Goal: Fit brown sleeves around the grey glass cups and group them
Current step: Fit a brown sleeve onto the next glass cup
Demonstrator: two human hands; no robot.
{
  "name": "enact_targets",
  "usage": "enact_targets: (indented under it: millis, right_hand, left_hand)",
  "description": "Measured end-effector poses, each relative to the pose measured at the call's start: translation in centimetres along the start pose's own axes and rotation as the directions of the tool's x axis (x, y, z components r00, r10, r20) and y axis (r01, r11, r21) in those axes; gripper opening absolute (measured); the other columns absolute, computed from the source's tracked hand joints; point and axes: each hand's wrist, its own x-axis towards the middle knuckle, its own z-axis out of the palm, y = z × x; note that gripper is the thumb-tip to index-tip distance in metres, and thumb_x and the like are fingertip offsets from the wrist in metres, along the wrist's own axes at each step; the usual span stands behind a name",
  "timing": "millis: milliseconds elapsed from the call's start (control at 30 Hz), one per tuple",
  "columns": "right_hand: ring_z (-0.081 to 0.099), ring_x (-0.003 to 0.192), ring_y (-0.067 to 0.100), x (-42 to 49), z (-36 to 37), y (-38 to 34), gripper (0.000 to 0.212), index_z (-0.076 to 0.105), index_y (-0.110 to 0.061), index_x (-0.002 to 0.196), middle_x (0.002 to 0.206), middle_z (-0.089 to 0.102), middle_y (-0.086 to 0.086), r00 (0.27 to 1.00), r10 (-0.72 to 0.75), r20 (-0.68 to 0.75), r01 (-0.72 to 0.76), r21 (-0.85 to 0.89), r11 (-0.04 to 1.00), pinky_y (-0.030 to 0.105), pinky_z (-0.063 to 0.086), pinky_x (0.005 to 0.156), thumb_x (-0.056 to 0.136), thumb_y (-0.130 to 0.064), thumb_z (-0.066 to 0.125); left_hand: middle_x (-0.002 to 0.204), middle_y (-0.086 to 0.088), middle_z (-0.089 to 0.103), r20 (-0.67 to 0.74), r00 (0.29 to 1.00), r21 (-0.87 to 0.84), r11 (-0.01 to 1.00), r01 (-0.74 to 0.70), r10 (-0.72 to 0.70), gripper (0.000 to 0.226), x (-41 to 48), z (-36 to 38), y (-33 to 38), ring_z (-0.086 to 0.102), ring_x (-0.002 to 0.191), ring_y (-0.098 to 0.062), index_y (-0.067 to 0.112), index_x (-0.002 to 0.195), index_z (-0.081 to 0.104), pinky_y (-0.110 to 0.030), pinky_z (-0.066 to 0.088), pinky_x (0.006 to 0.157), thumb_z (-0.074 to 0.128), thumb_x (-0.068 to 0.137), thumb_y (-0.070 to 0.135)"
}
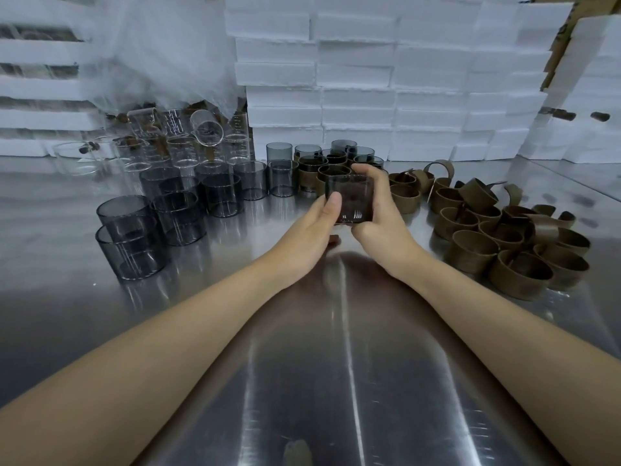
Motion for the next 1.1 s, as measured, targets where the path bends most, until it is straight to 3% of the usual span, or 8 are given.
enact_targets:
  millis: [133,267,367,567,700,833,967,1100]
  right_hand:
    - [0.057,0.103,0.021,0.2,0.2,0.3,0.077,0.033,-0.011,0.139,0.108,0.054,-0.006,0.999,0.044,-0.008,-0.045,-0.078,0.996,0.051,0.051,0.092,0.072,0.026,0.038]
    - [0.061,0.09,0.025,0.5,0.0,0.4,0.067,0.044,-0.008,0.135,0.105,0.06,0.003,0.999,0.039,0.001,-0.038,-0.232,0.972,0.037,0.053,0.076,0.073,0.019,0.041]
    - [0.06,0.07,0.017,0.6,-0.3,0.1,0.056,0.052,-0.006,0.123,0.084,0.061,0.001,0.998,0.059,-0.007,-0.058,-0.329,0.942,0.026,0.051,0.056,0.072,0.015,0.044]
    - [0.062,0.069,0.032,0.2,-0.3,0.0,0.024,0.058,-0.016,0.072,0.066,0.062,0.004,0.992,0.048,-0.116,-0.101,-0.517,0.85,0.045,0.055,0.065,0.074,0.004,0.045]
    - [0.068,0.094,0.024,0.1,0.9,-0.4,0.041,0.071,-0.014,0.104,0.099,0.073,0.01,0.967,0.123,-0.225,-0.151,-0.112,0.982,0.046,0.054,0.089,0.087,0.005,0.039]
    - [0.046,0.131,0.012,-0.1,2.9,-1.0,0.038,0.051,-0.029,0.135,0.142,0.051,0.001,0.962,0.222,-0.158,-0.198,0.153,0.968,0.033,0.035,0.11,0.104,-0.028,0.028]
    - [0.059,0.113,0.017,-0.5,2.8,-1.6,0.037,0.06,-0.028,0.122,0.118,0.064,0.001,0.881,0.345,-0.323,-0.254,0.29,0.923,0.039,0.046,0.101,0.103,-0.035,0.029]
    - [0.072,0.081,0.024,-0.1,0.7,-1.9,0.052,0.066,-0.016,0.107,0.087,0.075,0.006,0.863,0.445,-0.239,-0.276,0.516,0.811,0.036,0.06,0.066,0.105,-0.041,0.021]
  left_hand:
    - [0.123,0.016,0.058,0.002,1.0,-0.079,0.997,-0.013,0.013,0.074,0.0,0.0,0.3,0.055,0.109,0.01,0.022,0.139,0.041,-0.012,0.043,0.091,0.042,0.081,0.068]
    - [0.097,0.004,0.063,0.0,1.0,-0.159,0.987,-0.02,0.021,0.04,0.4,0.1,0.1,0.061,0.088,-0.008,0.023,0.108,0.048,-0.026,0.051,0.085,0.055,0.086,0.057]
    - [0.108,0.0,0.062,-0.058,0.998,-0.131,0.991,0.009,-0.017,0.058,0.5,0.1,0.0,0.063,0.098,-0.012,0.019,0.111,0.046,-0.035,0.054,0.094,0.058,0.076,0.064]
    - [0.113,0.006,0.062,-0.105,0.994,-0.215,0.977,-0.017,-0.006,0.055,0.3,0.3,0.2,0.063,0.11,-0.01,0.022,0.109,0.044,-0.026,0.055,0.088,0.062,0.071,0.059]
    - [0.11,0.008,0.062,-0.267,0.963,-0.21,0.977,-0.03,-0.027,0.047,0.5,-0.1,0.1,0.063,0.104,-0.004,0.023,0.11,0.043,-0.028,0.051,0.095,0.068,0.079,0.05]
    - [0.1,0.014,0.06,-0.32,0.938,0.169,0.982,-0.083,0.135,0.05,0.1,-0.6,0.2,0.06,0.086,0.009,0.029,0.101,0.039,-0.006,0.044,0.073,0.08,0.075,0.042]
    - [0.088,0.014,0.064,-0.159,0.971,0.315,0.941,-0.123,0.18,0.055,-0.7,0.3,0.8,0.062,0.075,0.006,0.036,0.086,0.038,-0.008,0.042,0.061,0.07,0.053,0.065]
    - [0.089,0.024,0.067,-0.043,0.99,0.149,0.98,-0.129,0.137,0.047,-0.8,0.3,0.7,0.066,0.08,0.0,0.03,0.091,0.048,-0.014,0.049,0.067,0.082,0.066,0.049]
